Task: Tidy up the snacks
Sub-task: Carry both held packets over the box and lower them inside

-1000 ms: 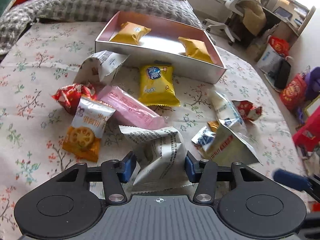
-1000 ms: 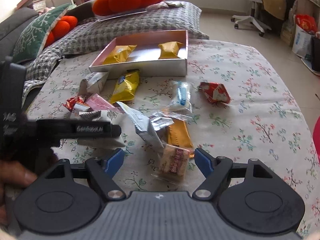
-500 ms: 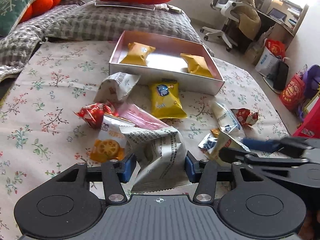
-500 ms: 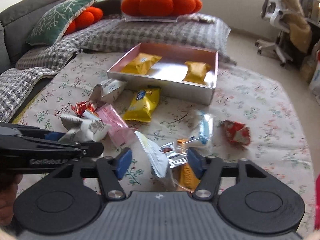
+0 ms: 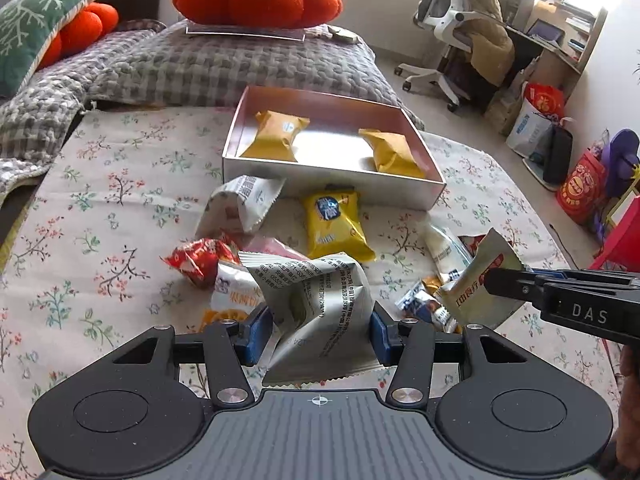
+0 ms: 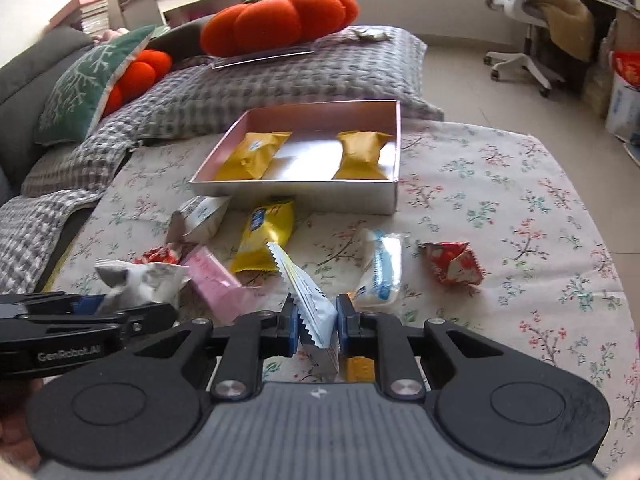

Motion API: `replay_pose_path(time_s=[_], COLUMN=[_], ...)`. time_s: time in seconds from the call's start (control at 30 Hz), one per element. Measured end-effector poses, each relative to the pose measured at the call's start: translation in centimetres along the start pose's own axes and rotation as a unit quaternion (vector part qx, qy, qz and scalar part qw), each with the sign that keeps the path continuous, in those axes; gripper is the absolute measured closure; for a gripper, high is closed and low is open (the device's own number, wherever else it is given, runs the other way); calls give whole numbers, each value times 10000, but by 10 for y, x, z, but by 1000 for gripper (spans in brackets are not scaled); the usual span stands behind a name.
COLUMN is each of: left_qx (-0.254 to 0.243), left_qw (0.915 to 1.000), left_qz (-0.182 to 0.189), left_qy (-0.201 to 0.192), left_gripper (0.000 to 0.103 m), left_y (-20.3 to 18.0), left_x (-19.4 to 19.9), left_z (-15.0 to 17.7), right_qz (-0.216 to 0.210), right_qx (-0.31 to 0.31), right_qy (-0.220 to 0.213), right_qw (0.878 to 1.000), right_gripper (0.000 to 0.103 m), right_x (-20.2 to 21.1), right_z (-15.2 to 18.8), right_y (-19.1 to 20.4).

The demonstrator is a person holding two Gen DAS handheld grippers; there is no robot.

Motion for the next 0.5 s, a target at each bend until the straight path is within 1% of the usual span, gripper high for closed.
replay_pose_path(time_s=[0.13,0.23,0.37,0.5], left_qx=[-50,-197,-300,-503], left_qw=[10000,9997,9991,9980], left_qz=[78,94,177,132], left_qy=[4,-88,-232,-368], left_gripper=[55,55,55,55], left_y=[-2,-5,-7,-7], left_x=[-4,-4,-10,-25], left_z=[-9,-20,-43,-68], right_qz=[-146,-95,-127,-83], right_qx=[-76,-151,-350,-568], right_qy=[-35,-121,-253,-408], right_qw=[9999,9998,9990,9975], right_gripper=[86,86,86,86], right_x=[-1,-2,-4,-16], right_z=[-7,-17,-36,-59], right_y=[3,0,-8,-18])
Point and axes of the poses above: each gripper's, at about its wrist camera, not at the fingertips, and x roughly against the way its jaws point, y to its left, z to its underside, the point moved 4 cm from there along -x, roughly the way its jaws point, and after that the axes turned 8 degrees about z, right-handed, at the moved point
